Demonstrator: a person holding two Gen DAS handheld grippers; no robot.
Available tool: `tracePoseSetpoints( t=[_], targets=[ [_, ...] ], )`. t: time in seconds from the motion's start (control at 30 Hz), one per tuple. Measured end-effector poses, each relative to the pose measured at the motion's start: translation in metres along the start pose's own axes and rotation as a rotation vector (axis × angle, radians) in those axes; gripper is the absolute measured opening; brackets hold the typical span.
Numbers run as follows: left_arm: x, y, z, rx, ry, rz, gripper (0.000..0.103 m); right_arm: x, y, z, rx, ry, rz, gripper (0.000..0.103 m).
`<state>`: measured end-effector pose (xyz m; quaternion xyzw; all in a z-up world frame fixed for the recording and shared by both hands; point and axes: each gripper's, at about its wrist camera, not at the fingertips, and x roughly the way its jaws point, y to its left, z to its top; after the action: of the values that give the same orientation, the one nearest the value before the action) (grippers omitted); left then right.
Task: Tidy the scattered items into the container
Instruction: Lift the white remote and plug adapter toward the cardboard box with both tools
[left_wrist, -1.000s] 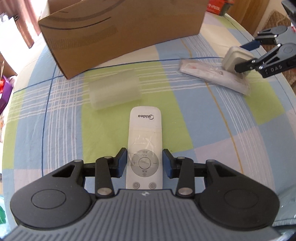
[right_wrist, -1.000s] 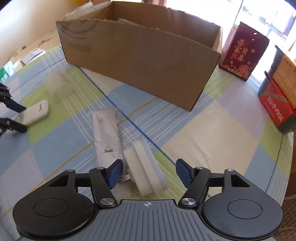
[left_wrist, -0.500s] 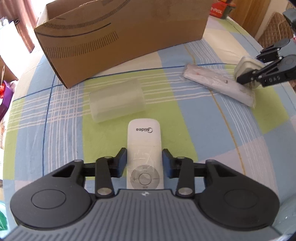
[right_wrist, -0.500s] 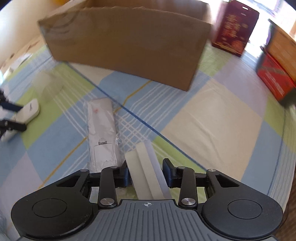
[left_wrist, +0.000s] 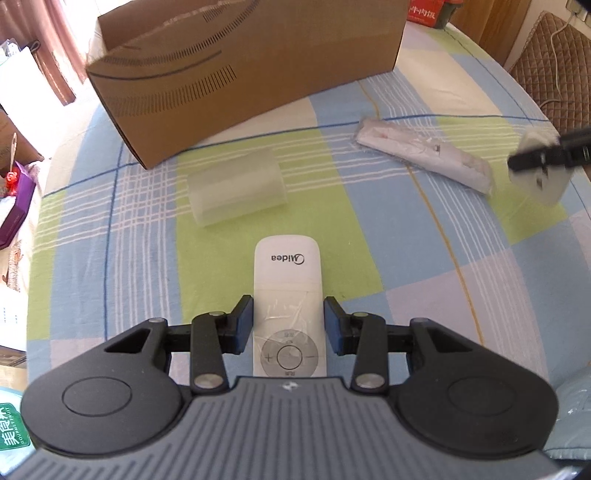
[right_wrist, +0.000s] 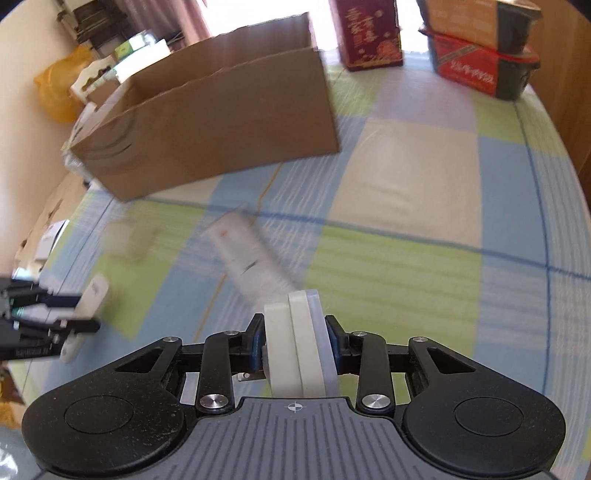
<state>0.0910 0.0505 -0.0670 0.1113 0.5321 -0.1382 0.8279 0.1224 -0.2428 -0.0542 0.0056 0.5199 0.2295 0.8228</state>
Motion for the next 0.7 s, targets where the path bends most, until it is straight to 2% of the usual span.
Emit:
tracePoseSetpoints(
  t=[0.4, 0.7],
  targets=[
    [-0.049, -0.006, -0.002, -0.039, -0.09, -0.009, 0.035, -0.002, 0.059, -0.024, -0.079, 0.029, 0.094, 0.036],
    [-0.068, -0.008, -0.002, -0.05, -0.116, -0.012, 0.035, -0.003, 0.075, -0.032, -0.098, 0.041, 0.123, 0.036]
  ],
)
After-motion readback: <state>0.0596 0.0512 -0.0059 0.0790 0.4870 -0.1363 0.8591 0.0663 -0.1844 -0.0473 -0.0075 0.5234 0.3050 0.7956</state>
